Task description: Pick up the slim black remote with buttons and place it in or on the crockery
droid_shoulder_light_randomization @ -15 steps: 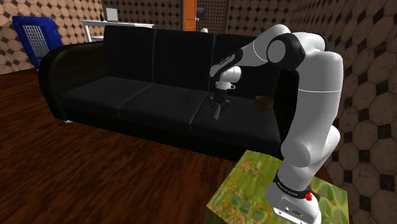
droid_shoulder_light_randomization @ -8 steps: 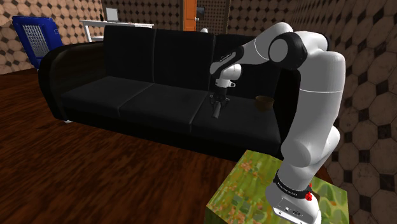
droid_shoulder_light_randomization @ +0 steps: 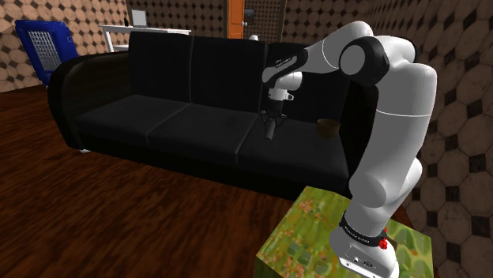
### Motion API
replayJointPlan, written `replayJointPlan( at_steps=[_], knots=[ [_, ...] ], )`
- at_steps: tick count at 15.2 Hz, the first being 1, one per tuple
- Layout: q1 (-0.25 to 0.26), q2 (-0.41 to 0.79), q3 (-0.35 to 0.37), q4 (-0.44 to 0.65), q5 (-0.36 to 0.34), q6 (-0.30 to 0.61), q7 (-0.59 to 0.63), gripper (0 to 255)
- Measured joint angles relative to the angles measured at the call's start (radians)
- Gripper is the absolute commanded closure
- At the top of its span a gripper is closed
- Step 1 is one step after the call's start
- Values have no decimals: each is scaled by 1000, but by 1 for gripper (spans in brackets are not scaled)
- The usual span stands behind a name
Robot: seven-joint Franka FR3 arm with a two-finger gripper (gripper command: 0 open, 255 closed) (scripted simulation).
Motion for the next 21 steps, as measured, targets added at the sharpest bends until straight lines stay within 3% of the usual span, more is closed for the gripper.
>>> replayJointPlan(
  at_steps=[21],
  knots=[
    [-5, -81, -9, 172, -29, -249, 41, 255]
  ],
)
